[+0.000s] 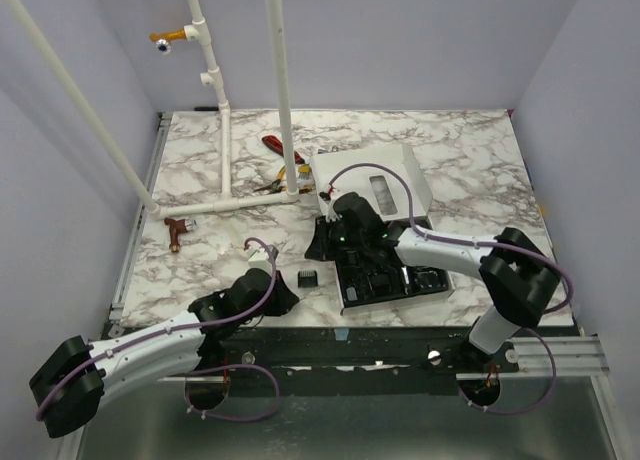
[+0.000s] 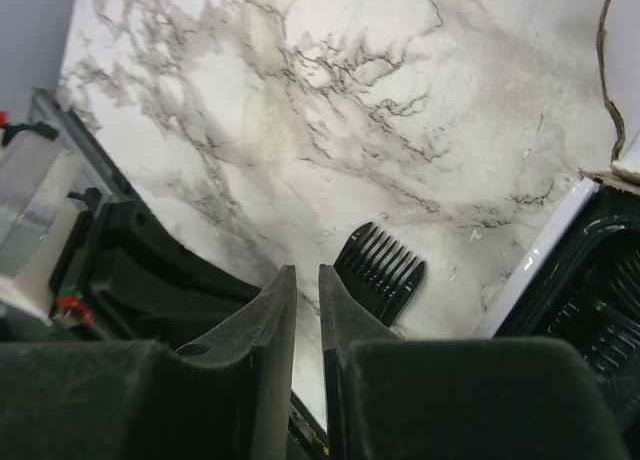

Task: Sort the hair-cutting tools
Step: Adjust the haircut tool at the center of the board.

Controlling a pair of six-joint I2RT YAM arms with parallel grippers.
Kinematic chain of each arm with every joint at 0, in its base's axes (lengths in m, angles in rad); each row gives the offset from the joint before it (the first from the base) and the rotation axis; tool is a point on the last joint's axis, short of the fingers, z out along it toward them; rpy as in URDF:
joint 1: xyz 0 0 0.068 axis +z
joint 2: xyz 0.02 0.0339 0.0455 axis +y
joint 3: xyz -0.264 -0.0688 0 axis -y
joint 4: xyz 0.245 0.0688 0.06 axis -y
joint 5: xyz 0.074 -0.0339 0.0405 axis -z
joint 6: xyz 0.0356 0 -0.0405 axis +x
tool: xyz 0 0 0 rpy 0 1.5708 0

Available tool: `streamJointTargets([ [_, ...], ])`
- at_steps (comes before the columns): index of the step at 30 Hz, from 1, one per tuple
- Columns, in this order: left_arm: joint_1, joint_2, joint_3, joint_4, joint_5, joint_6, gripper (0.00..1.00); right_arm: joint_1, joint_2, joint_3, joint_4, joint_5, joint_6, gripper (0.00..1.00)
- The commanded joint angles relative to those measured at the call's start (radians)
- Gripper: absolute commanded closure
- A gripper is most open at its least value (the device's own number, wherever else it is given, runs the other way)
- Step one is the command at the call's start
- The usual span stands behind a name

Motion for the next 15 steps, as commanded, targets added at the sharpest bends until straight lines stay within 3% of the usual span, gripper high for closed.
streamJointTargets([
  [1, 0.0, 0.099, 0.018, 0.072, 0.009, 0.002, 0.9, 0.015, 0.081, 0.054, -0.064, 0.088, -0.025, 0.83],
  [9, 0.0, 0.353, 0.082, 0.177, 0.001, -0.006, 0.9, 0.029, 0.159, 0.083, -0.133, 0.171, -0.041, 0.82],
  [15, -0.001, 0.43, 0.128, 0.158, -0.028, -0.006, 0.91, 0.044, 0.167, 0.069, -0.17, 0.192, -0.04, 0.82],
])
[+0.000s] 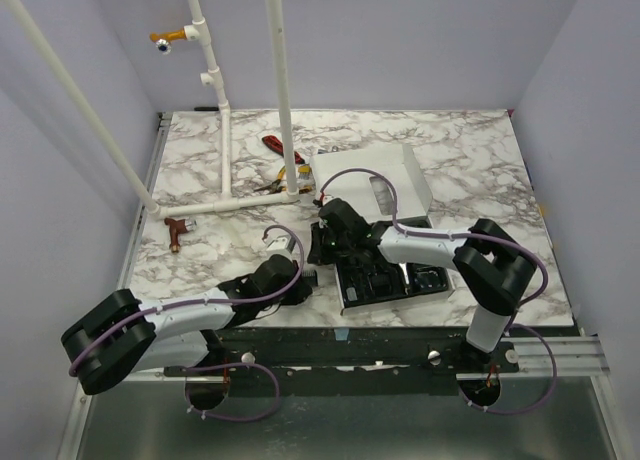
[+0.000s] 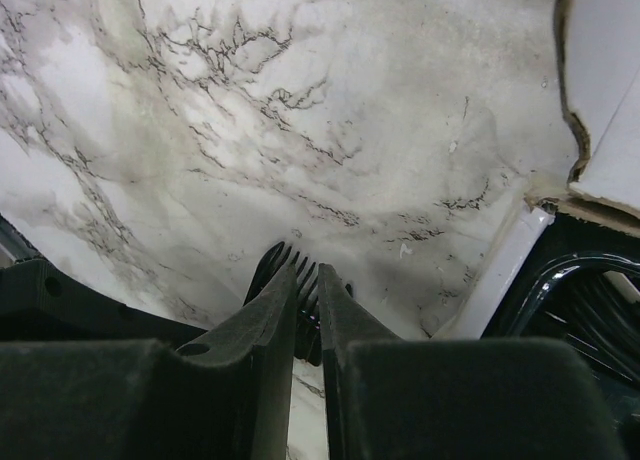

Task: Sort the hair-cutting tools
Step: Adjust the haircut tool at the center of the board.

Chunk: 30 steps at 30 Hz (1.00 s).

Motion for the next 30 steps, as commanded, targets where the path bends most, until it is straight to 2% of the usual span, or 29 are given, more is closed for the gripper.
streamJointTargets([
  [1, 0.0, 0.05, 0.022, -0.059, -0.038, 0.002, 0.91, 0.019, 0.03, -0.005, -0.087, 0.064, -0.022, 0.81],
  [8, 0.002, 0.034, 0.046, -0.144, -0.14, -0.01, 0.91, 0.04, 0.072, 0.006, -0.146, 0.082, -0.011, 0.81],
  [17, 0.007, 0.007, 0.038, -0.193, -0.194, -0.019, 0.9, 0.035, 0.004, -0.064, -0.184, 0.249, 0.018, 0.79],
  [23, 0.011, -0.039, 0.023, -0.207, -0.212, -0.028, 0.87, 0.023, -0.028, -0.089, -0.139, 0.216, 0.032, 0.76],
  [25, 0.011, -0.09, -0.006, -0.175, -0.196, -0.044, 0.81, 0.024, -0.052, -0.097, -0.102, 0.195, 0.049, 0.71],
  [30, 0.015, -0.213, -0.094, -0.021, -0.1, -0.094, 0.53, 0.023, -0.029, -0.083, -0.067, 0.116, 0.068, 0.67],
])
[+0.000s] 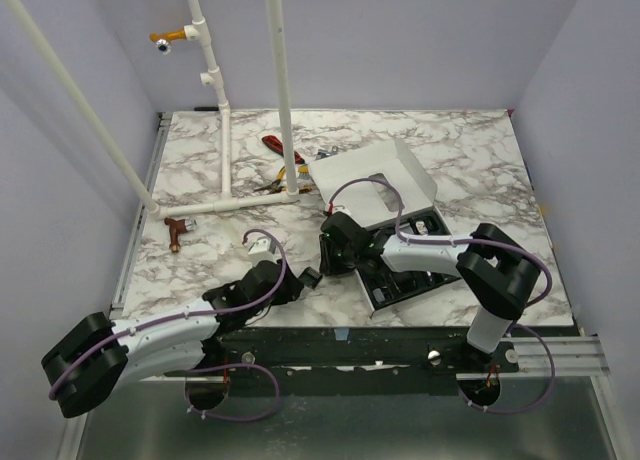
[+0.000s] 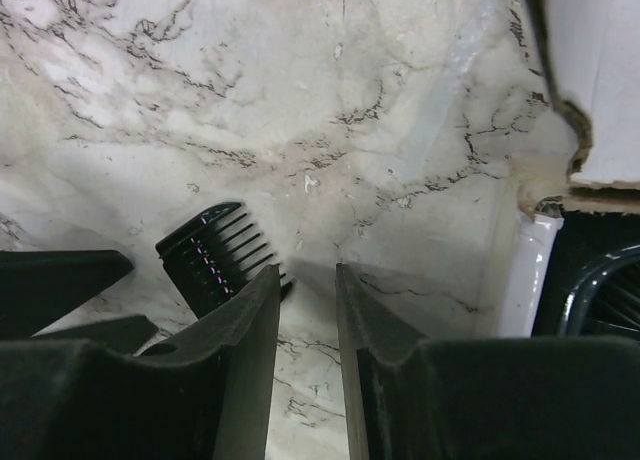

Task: Sort the hair-cutting tools
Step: Adjust the haircut tool at the center of the board.

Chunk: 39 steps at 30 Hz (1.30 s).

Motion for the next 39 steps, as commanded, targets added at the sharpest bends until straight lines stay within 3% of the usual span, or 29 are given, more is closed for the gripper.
streamJointTargets([
  [1, 0.008, -0.074, -0.069, 0.108, 0.079, -0.051, 0.52, -0.01, 0.015, -0.004, 0.01, -0.062, 0.022, 0.67],
  [7, 0.008, -0.03, -0.062, 0.173, 0.156, -0.09, 0.49, -0.01, -0.013, -0.066, 0.054, -0.118, 0.064, 0.68],
  [12, 0.01, 0.026, -0.085, 0.241, 0.179, -0.141, 0.53, -0.008, -0.037, -0.116, 0.102, -0.156, 0.09, 0.68],
  [24, 0.019, 0.054, -0.097, 0.224, 0.061, -0.264, 0.59, 0.018, -0.034, -0.172, 0.174, -0.187, 0.127, 0.7],
  [39, 0.041, 0.15, -0.069, 0.154, -0.005, -0.373, 0.61, 0.0, -0.053, -0.169, 0.035, 0.006, 0.143, 0.66],
])
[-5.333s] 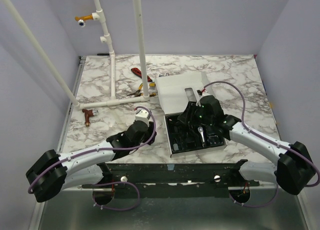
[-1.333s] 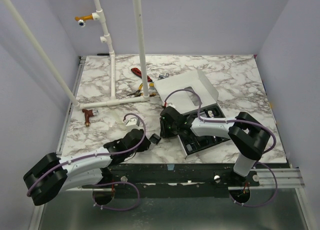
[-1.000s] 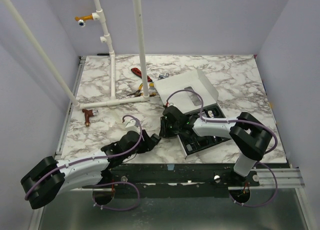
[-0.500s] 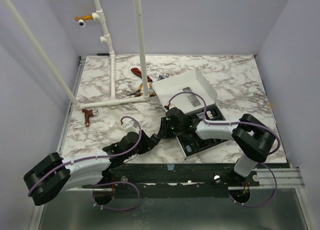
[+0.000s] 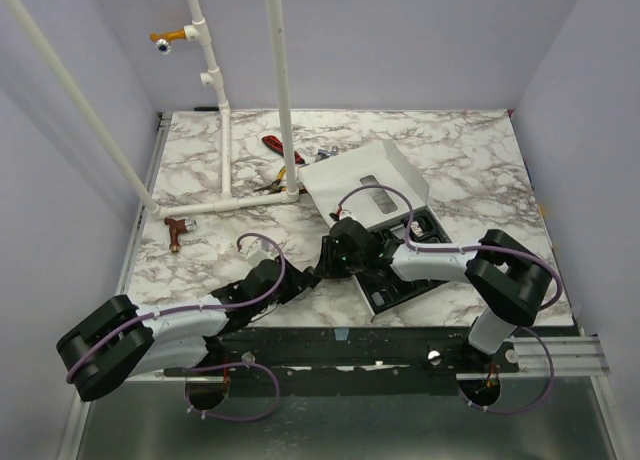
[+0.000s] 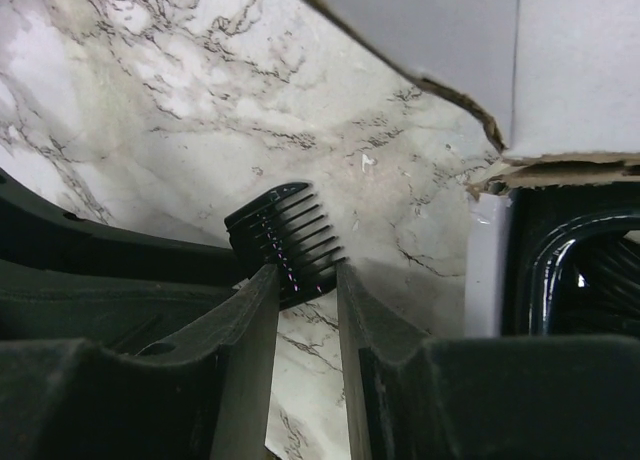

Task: Sort the hair-cutting tools
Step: Adjust the haircut tool at the center of the board, then adjust the storage box at the center of the board.

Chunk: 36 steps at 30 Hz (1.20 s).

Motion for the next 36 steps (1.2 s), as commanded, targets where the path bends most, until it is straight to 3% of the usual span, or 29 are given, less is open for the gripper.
streamJointTargets([
  [1, 0.018, 0.026, -0.016, -0.101, -0.064, -0.03, 0.61, -0.024, 0.005, -0.047, -0.161, 0.083, 0.012, 0.66],
  [10, 0.039, -0.035, -0.022, -0.166, -0.086, -0.017, 0.59, -0.11, -0.038, -0.034, -0.191, 0.096, -0.043, 0.65],
  [17, 0.054, -0.047, -0.016, -0.147, -0.041, 0.006, 0.58, -0.068, -0.116, -0.011, -0.154, 0.042, -0.053, 0.61],
  [27, 0.053, 0.067, -0.046, 0.016, 0.066, -0.019, 0.58, -0.028, 0.007, 0.083, -0.158, 0.039, -0.062, 0.61],
  [36, 0.054, 0.069, -0.032, -0.002, 0.061, -0.006, 0.59, -0.015, 0.071, 0.081, -0.124, 0.008, -0.056, 0.65],
])
